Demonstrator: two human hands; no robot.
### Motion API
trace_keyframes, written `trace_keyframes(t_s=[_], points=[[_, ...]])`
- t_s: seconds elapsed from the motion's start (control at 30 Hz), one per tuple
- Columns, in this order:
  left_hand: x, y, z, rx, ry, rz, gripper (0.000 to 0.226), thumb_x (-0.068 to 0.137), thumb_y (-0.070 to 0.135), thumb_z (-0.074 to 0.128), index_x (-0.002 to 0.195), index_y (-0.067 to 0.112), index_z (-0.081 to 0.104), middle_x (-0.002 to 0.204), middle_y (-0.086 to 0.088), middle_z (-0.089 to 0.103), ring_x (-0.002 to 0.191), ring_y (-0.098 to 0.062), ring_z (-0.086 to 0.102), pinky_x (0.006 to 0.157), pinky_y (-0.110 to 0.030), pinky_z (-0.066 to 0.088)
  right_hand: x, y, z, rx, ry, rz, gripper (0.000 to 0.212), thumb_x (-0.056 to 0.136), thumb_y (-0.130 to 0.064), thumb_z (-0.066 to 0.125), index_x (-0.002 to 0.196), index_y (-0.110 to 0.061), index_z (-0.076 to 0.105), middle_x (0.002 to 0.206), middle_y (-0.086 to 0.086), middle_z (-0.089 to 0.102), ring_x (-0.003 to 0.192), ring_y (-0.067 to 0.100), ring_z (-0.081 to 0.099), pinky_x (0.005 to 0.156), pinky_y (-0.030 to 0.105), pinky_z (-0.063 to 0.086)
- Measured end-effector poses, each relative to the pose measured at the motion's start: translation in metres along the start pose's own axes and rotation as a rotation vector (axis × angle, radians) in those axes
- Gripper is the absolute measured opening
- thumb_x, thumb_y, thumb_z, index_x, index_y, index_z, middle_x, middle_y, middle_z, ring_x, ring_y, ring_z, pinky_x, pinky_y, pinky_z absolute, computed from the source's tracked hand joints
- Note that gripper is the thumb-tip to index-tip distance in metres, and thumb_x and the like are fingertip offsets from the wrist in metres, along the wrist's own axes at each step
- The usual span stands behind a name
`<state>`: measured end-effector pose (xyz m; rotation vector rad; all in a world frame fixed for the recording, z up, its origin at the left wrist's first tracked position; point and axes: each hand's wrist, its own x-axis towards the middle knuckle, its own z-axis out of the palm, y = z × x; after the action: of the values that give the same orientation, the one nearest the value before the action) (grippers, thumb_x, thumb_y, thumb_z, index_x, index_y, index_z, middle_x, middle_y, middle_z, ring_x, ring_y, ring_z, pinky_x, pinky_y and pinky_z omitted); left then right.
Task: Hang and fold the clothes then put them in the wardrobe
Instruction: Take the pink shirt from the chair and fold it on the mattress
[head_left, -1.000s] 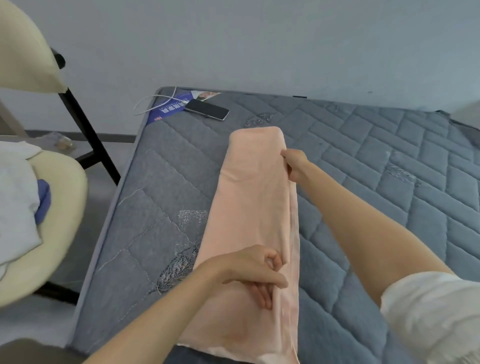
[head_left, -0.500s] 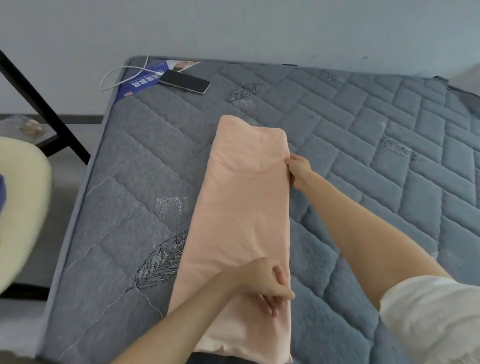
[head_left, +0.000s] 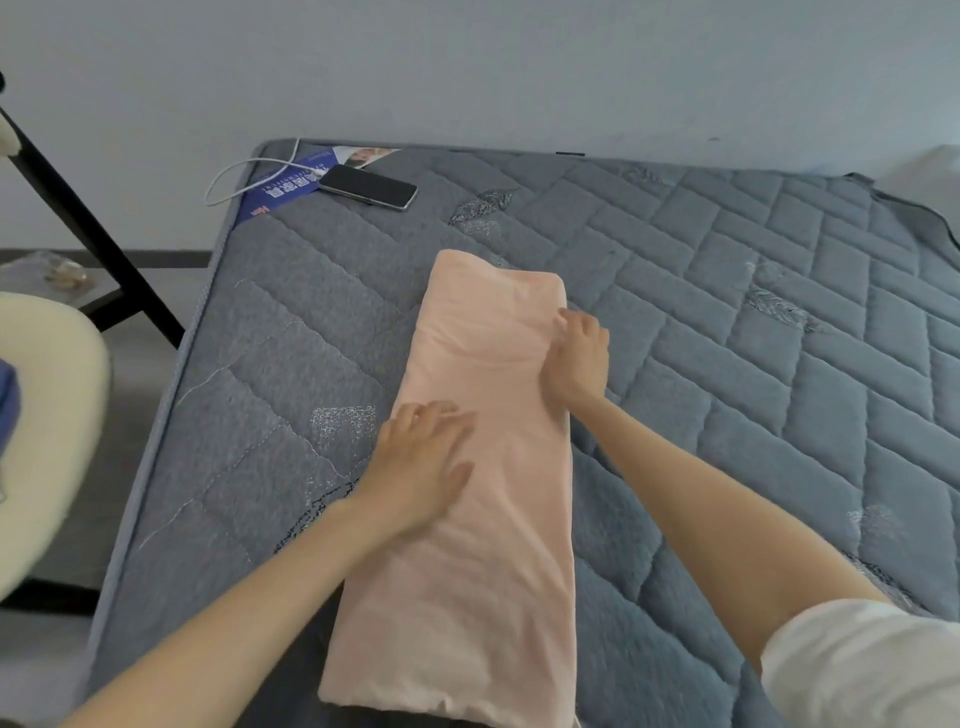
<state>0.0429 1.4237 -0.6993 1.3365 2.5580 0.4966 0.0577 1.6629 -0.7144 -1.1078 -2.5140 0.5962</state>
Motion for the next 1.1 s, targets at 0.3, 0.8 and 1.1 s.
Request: trace_keyframes(t_s=[0.3,0.8,1.1], points=[[-0.006,-0.025,0.038,0.112,-0.107,-0.139,0.063,0.099,0.050,0.017,0.149,0.027,-0.015,0.155,0.006,-0.026,0.142,-0.013,-0.026,0.115,-0.042,-0.015,-0.035,-0.009,0.048,-0.211,-0.346,-0.332,0.049,0.102,-0.046,0.017,0.150,-0.042,0.010,0.161,-0.001,0.000,0.147,0.026,-0.005,0.117,0.045,-0.005],[-0.034,-0.040,0.047,0.017,0.011,-0.090,0.064,0.098,0.049,0.023,0.143,0.031,-0.019,0.152,0.005,-0.029,0.137,-0.012,-0.033,0.112,-0.027,-0.020,-0.069,-0.020,0.038,-0.281,-0.337,-0.349,0.055,0.103,-0.040,0.010,0.153,-0.021,-0.002,0.161,0.002,-0.007,0.147,0.020,-0.013,0.117,0.046,-0.013],[-0.092,-0.044,0.049,0.133,-0.088,-0.023,0.080,0.082,0.074,0.002,0.141,0.028,-0.028,0.147,0.006,-0.040,0.136,-0.012,-0.036,0.113,-0.033,-0.022,-0.187,0.012,0.013,-0.303,-0.332,-0.279,0.053,0.102,-0.043,0.012,0.151,-0.034,-0.007,0.159,-0.008,-0.013,0.146,0.015,-0.018,0.118,0.037,-0.015]])
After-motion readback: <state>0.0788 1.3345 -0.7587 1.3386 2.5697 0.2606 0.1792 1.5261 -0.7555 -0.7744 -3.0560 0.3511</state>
